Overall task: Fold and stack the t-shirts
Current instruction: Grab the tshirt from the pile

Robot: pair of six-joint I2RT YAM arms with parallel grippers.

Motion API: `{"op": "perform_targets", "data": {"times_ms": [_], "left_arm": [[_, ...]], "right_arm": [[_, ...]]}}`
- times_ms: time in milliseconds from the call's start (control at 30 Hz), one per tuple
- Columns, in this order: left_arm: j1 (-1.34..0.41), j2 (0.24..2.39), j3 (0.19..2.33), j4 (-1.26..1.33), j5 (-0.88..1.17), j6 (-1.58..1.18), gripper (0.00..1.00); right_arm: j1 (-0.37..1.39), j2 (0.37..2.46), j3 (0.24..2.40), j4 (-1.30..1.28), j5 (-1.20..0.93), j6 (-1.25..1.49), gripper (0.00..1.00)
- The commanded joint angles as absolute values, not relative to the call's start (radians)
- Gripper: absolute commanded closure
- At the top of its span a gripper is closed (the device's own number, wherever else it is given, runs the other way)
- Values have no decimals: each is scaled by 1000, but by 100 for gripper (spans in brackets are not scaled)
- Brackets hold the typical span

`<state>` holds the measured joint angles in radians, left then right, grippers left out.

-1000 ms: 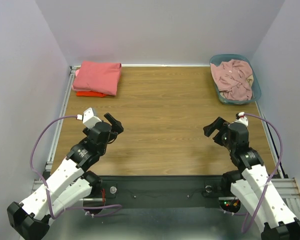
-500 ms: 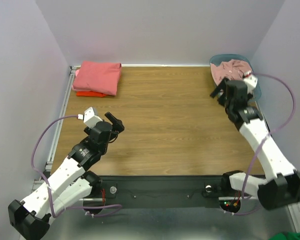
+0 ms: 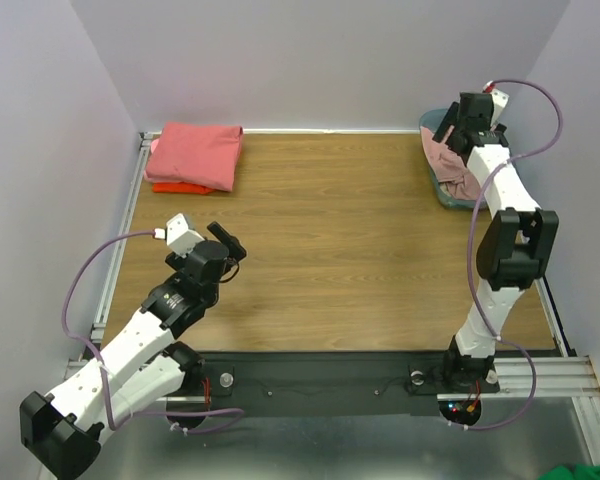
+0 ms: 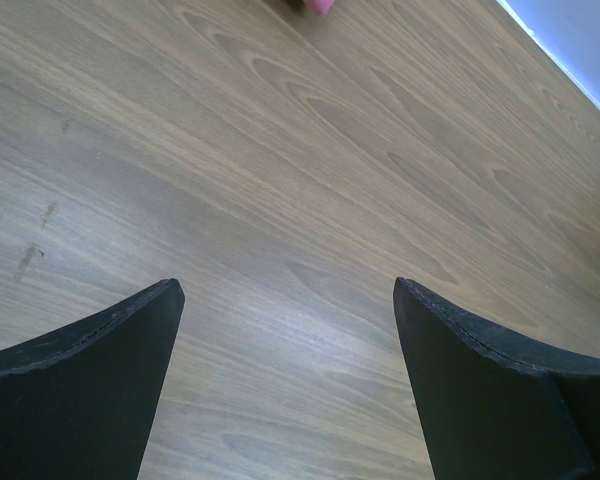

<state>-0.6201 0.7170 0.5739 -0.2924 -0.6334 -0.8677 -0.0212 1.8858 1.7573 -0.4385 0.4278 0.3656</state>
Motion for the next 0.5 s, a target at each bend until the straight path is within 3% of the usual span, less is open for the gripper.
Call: {"op": "perform_targets", "data": {"times_ms": [0, 300, 433, 467], "left_arm": [[-615, 748, 589, -264, -689, -856, 2], [-614, 769, 621, -275, -692, -851, 2], [-612, 762, 623, -275, -695, -847, 1], [-612, 759, 624, -281, -695, -847, 2]], "right_arm": [[-51, 2001, 1888, -456, 351, 318, 5], [-81, 2204, 1980, -508, 290, 391, 15], [-84, 2270, 2042, -506, 284, 394, 26], [-84, 2289, 2078, -508, 311, 393, 35]]}}
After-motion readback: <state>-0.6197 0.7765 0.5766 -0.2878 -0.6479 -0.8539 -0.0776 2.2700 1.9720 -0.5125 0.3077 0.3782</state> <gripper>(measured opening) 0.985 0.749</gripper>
